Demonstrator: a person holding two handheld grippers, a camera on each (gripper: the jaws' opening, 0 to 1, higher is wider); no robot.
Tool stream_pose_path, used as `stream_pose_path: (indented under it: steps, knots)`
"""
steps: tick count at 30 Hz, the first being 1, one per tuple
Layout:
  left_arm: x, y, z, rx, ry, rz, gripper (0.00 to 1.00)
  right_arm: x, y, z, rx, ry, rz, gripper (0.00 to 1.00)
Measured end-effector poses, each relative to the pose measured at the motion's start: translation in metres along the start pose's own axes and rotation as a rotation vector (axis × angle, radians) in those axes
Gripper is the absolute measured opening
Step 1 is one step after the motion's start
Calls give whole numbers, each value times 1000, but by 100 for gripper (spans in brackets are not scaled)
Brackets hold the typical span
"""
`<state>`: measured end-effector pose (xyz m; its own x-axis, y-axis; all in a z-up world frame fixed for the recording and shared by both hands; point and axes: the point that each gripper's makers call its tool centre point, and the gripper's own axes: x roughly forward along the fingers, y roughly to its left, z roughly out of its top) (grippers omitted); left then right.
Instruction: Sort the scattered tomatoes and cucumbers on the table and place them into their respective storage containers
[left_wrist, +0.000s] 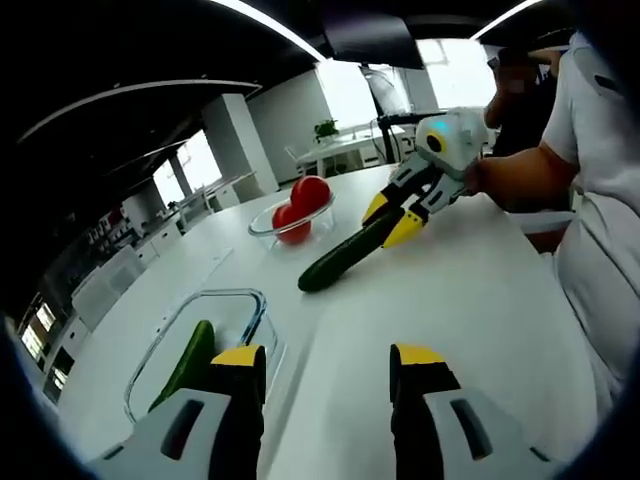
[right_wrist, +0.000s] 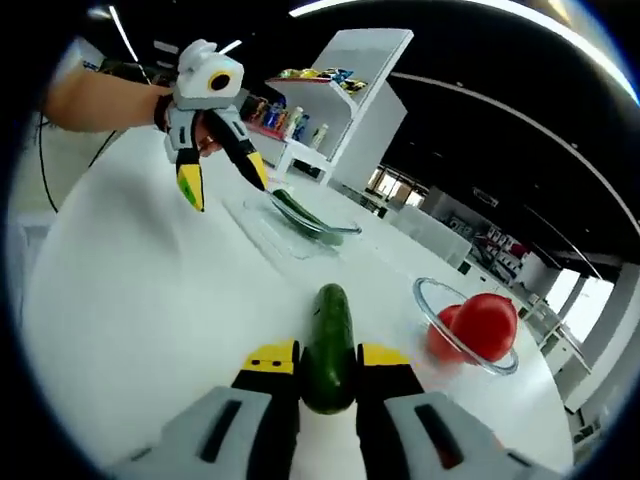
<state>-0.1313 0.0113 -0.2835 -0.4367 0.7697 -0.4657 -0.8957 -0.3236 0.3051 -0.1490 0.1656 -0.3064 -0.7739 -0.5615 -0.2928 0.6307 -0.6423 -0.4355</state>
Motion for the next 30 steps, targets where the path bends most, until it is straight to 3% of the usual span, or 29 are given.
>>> stream_pose_path:
  steps: [5, 19, 25, 30]
  knots:
    - [2, -2, -1, 9, 8, -2, 50, 0, -1, -9, 67, 6, 24, 19]
    - [4, -4, -6, 9, 14, 6, 48, 1, 1, -15, 72, 22, 44, 20]
    - [6, -5, -8, 11, 23, 9, 48, 2, 1, -18, 117, 27, 46, 20]
    - [7, -4, -8, 7, 19, 21, 47, 5, -2, -29, 136, 77, 55, 21]
